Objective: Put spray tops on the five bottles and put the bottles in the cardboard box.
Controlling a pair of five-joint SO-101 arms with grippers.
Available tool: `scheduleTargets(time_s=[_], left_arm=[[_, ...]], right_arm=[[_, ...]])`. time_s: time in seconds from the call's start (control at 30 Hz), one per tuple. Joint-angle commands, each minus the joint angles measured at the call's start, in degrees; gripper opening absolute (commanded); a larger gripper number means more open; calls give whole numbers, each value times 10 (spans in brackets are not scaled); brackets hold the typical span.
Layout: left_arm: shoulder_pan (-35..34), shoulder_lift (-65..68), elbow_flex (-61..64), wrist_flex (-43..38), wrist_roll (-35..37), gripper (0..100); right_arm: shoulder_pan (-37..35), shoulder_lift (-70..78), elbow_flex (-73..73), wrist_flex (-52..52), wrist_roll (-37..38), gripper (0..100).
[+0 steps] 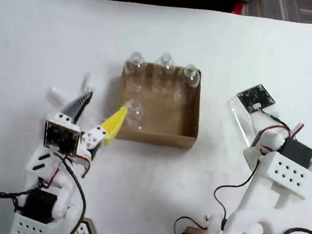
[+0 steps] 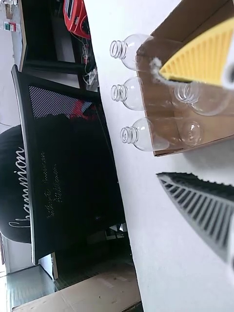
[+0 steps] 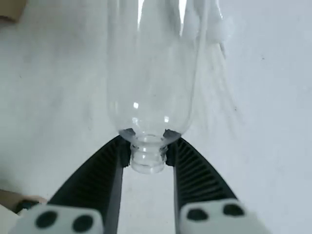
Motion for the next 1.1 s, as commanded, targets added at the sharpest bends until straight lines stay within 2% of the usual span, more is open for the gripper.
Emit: scheduleTargets(time_s=[0.0, 0.1, 0.17, 0.3, 0.4, 0.53, 0.77, 1.07], left_arm=[[-7, -8, -34, 8, -4, 282], [-7, -8, -96, 77, 0, 283], [-2, -8, -140, 139, 4, 283], [-2, -8, -183, 193, 70, 322], [-1, -8, -181, 195, 110, 391], [-1, -8, -178, 194, 124, 400], [32, -8, -178, 193, 126, 400], [44, -8, -177, 189, 126, 400]], right_arm=[[16, -16, -58, 38, 28, 17], [0, -17, -69, 39, 18, 17], [-29, -17, -86, 47, -20, 17], [-101, -17, -135, 86, -75, 17], [-148, -17, -185, 136, -98, 17], [-212, -17, -255, 222, -96, 17], [-305, -35, -259, 225, -100, 17], [-509, -81, -218, 223, -100, 17]])
